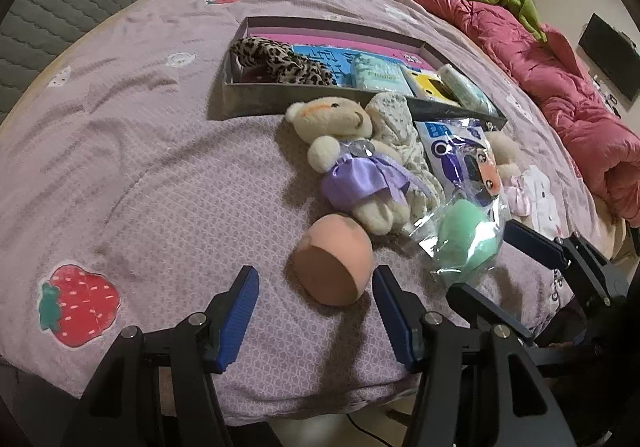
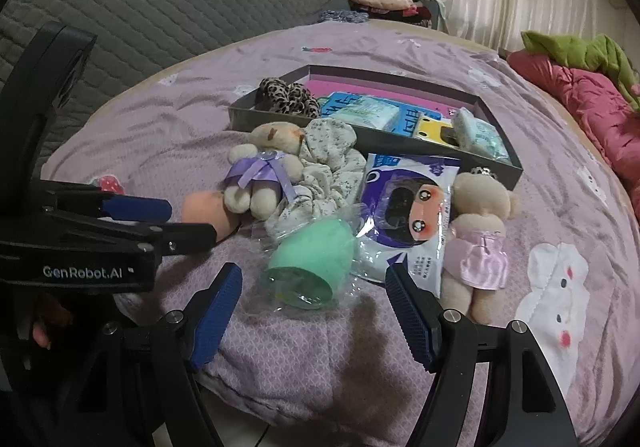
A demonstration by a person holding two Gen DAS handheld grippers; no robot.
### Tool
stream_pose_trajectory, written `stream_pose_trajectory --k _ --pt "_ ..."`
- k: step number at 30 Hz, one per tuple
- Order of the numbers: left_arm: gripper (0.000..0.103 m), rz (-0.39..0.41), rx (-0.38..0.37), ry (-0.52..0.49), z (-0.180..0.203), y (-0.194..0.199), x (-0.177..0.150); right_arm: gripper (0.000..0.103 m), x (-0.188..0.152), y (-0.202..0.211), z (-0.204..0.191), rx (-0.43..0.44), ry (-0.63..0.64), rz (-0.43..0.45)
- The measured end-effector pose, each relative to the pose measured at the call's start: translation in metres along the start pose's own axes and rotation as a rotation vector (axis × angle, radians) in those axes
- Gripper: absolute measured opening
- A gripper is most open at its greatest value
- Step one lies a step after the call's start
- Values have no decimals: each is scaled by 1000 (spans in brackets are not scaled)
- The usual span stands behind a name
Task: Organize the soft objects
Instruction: 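Grasp the peach makeup sponge with the left gripper while the right grasps the bagged green cup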
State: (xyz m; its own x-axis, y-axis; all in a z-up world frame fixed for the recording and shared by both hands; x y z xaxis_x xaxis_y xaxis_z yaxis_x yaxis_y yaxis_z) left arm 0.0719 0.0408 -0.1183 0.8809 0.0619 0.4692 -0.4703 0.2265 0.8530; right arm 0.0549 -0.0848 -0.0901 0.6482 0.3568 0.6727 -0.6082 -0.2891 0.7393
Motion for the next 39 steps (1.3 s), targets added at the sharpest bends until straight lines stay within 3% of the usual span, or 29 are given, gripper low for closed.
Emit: stream_pose_trajectory --k 20,24,33,39 --pt "59 35 -18 -18 0 -13 6 76 1 -16 -3 -24 43 7" --pt "59 40 -22 -20 0 -14 6 68 3 -14 -2 -17 50 21" --pt "40 44 -58 -33 5 -12 6 60 3 -11 -1 -5 48 28" --pt "40 46 -66 -25 5 -10 6 60 4 -5 0 -9 51 44"
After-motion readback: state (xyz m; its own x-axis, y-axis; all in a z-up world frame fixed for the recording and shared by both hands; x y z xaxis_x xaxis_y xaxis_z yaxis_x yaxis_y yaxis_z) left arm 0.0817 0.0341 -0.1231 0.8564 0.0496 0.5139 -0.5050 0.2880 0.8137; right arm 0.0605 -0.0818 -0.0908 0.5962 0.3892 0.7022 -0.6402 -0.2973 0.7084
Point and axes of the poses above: each gripper's, at about its wrist camera, not at the fingertips, and y roughly against the way its jaws point, z to its right, x to its top, the point moved 5 cm from there along -y, roughly the way its jaws point, and after that the axes turned 3 degrees about -x, right-handed, at the moved point
